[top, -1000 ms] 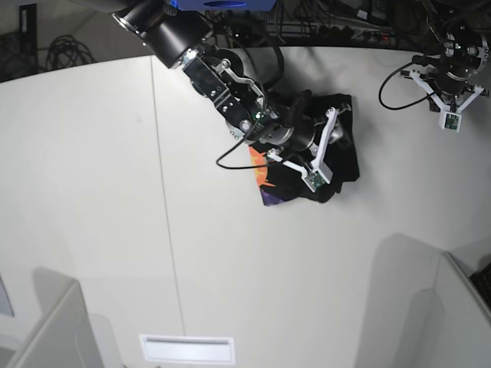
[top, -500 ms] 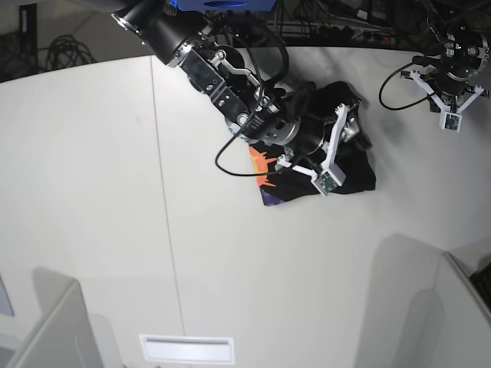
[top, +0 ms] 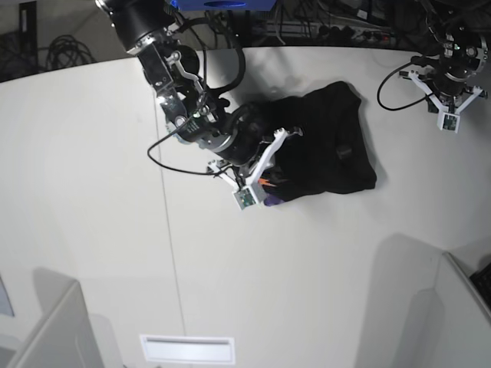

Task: Fold the T-shirt properly
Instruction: 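Press and tuck the folded bundle with the right gripper, then release, then grasp the folded bundle edge with the left gripper and flip it over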

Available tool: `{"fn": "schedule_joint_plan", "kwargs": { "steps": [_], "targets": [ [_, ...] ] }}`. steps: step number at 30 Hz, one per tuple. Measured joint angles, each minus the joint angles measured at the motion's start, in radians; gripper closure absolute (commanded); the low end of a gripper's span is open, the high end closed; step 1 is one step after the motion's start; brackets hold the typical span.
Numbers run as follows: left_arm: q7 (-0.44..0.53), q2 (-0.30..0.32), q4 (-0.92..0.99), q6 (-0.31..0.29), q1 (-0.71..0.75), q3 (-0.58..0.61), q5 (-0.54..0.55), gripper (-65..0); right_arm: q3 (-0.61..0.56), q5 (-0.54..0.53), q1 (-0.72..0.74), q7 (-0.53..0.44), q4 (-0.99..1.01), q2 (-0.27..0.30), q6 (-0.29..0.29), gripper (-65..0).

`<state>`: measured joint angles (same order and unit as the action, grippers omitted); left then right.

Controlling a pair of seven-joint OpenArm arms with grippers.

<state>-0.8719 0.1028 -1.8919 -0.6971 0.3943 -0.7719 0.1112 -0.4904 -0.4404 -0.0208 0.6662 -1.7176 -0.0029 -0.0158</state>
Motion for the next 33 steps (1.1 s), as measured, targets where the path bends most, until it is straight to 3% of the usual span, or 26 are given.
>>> {"fn": "schedule_joint_plan", "kwargs": {
  "steps": [2, 7, 9, 12, 16, 19, 20, 33],
  "targets": [
    [-0.009, -0.003, -0.002, 0.004, 0.0, 0.035, 0.07, 0.0, 0.009, -0.003, -0.003, -0.002, 0.019, 0.023, 0.002, 0.0],
    [-0.039, -0.008, -0.02, 0.004, 0.005, 0.04, 0.404, 0.0, 0.099, 0.001, -0.035, -0.01, -0.006, 0.104, 0.004, 0.0],
    [-0.113, -0.003, -0.019, 0.006, 0.003, 0.039, 0.504, 0.0, 0.154, 0.003, -0.062, -0.011, -0.024, 0.112, 0.0, 0.0],
    [-0.13, -0.002, -0.018, 0.008, 0.002, 0.035, 0.633, -0.5, 0.206, -0.004, -0.097, -0.011, -0.04, 0.109, 0.005, 0.0],
    [-0.12, -0.003, 0.003, 0.007, -0.005, 0.037, 0.716, -38.2, 0.25, -0.002, -0.139, -0.01, -0.05, 0.136, 0.005, 0.0],
    [-0.121, -0.009, 0.065, 0.008, -0.003, 0.038, 0.737, -59.4, 0.25, -0.001, -0.152, -0.011, -0.059, 0.163, 0.005, 0.0],
    [-0.124, -0.013, 0.092, 0.008, -0.006, 0.04, 0.743, -63.7, 0.25, -0.004, -0.156, -0.01, -0.064, 0.166, 0.005, 0.0],
    [-0.126, -0.058, 0.289, 0.009, -0.148, 0.069, 0.743, -65.0, 0.25, -0.004, -0.196, -0.008, -0.102, 0.196, 0.005, 0.0]
  ]
}}
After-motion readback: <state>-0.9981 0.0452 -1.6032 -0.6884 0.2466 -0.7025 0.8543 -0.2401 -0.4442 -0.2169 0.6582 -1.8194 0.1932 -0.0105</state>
